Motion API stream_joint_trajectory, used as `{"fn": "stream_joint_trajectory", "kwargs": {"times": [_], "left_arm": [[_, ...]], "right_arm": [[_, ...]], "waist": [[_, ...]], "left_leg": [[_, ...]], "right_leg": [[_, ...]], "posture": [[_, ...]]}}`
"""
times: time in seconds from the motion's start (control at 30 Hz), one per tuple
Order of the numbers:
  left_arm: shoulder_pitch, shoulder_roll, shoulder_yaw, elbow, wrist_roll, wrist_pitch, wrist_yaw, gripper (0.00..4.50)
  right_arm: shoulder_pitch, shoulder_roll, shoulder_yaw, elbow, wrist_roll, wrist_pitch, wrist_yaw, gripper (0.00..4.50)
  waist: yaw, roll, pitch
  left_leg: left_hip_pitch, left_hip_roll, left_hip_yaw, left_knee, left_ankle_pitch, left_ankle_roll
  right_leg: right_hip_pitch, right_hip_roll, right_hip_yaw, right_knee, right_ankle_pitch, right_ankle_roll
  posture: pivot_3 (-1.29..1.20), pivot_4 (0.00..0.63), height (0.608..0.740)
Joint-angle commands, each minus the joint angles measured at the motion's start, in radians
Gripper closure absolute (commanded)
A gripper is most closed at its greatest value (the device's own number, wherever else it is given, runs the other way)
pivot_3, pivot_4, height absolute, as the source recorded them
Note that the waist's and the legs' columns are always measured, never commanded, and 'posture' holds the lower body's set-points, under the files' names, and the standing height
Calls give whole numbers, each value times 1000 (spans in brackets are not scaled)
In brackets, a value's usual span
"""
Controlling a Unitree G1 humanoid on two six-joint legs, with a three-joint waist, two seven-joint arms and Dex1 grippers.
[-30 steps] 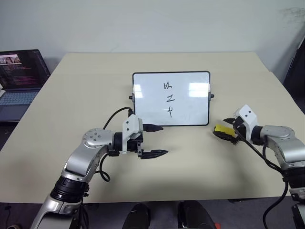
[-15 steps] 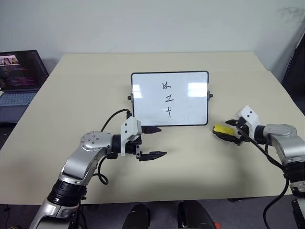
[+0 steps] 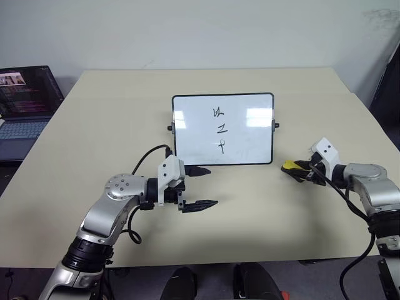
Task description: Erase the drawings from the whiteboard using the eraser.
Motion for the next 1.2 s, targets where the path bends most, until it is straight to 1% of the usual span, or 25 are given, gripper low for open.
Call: {"fn": "stream_joint_trajectory", "kwargs": {"times": [0.03,0.1,0.2,0.27,0.33,0.43,0.47,0.53,0.6,0.67,0.73,0.8,0.9,1.07,1.2], "left_arm": [[0,3,5,-5,2,-19,-3,0],[2,-1,13,-4,1,-14,11,0],[13,-15,38,-12,-6,8,65,0],[24,-29,58,-24,-1,19,123,0],[37,-48,75,-30,40,8,210,0],[69,-77,126,-73,31,30,302,0],[75,-82,134,-83,31,32,320,0],[65,-97,156,-98,34,48,377,0],[53,-106,171,-110,37,60,417,0],[38,-112,187,-119,25,76,443,0],[2,-107,203,-112,25,106,474,0],[-19,-102,208,-106,26,127,489,0],[-76,-81,213,-79,27,165,490,0],[-139,-56,218,-34,46,200,496,0],[-160,-38,221,-7,47,216,489,0]], "right_arm": [[-18,1,-38,-21,17,-1,-12,3269],[-14,6,-42,-36,11,2,-36,3269],[11,21,-61,-111,20,26,-94,3269],[46,38,-76,-205,36,60,-132,3269],[87,69,-87,-317,35,88,-193,3269],[94,210,-105,-458,-34,115,-452,3269],[95,244,-109,-486,-50,126,-508,3269],[88,388,-128,-550,-72,147,-685,3269],[89,492,-106,-597,-82,162,-772,3270],[81,553,-54,-609,-108,158,-803,3270],[31,595,-1,-557,-143,127,-828,3270],[0,607,19,-521,-160,109,-838,3272],[-134,597,62,-395,-196,40,-818,3272],[-307,593,84,-174,-227,-77,-788,3272],[-401,598,97,-20,-245,-159,-771,3272]], "waist": [[0,0,0],[0,0,0],[0,0,0],[0,0,0],[1,0,0],[-4,0,0],[-3,0,0],[0,0,0],[1,0,0],[1,0,0],[0,0,0],[0,0,0],[-2,0,0],[-4,0,0],[-6,0,0]], "left_leg": [[0,0,0,0,0,0],[0,0,0,0,0,0],[0,0,0,0,0,0],[0,1,0,0,0,0],[0,1,-2,0,0,0],[0,1,-2,0,0,0],[-1,1,-2,0,0,0],[-2,1,-2,1,0,-1],[-4,1,-3,1,1,-1],[-7,1,-3,1,2,-3],[-10,0,-1,2,3,-5],[-10,-1,1,2,3,-5],[-10,-1,2,2,2,-3],[-10,-1,3,2,1,-2],[-10,-1,4,1,1,-2]], "right_leg": [[0,0,0,0,0,0],[0,0,0,0,0,0],[0,0,0,0,0,0],[0,0,0,0,0,0],[0,-1,1,1,0,0],[-1,-4,2,2,0,0],[-2,-5,2,3,0,0],[-4,-5,2,4,0,0],[-5,-5,1,4,0,0],[-9,-5,2,5,0,0],[-13,-5,1,6,1,1],[-14,-4,1,6,1,2],[-14,-4,2,6,2,2],[-15,-1,2,6,3,1],[-15,-1,3,6,3,0]], "posture": [[0,150,740],[0,150,740],[0,150,740],[0,150,740],[0,150,740],[0,150,740],[0,150,740],[0,150,740],[0,150,740],[0,150,740],[0,150,740],[0,150,740],[0,150,740],[0,150,740],[0,150,740]]}}
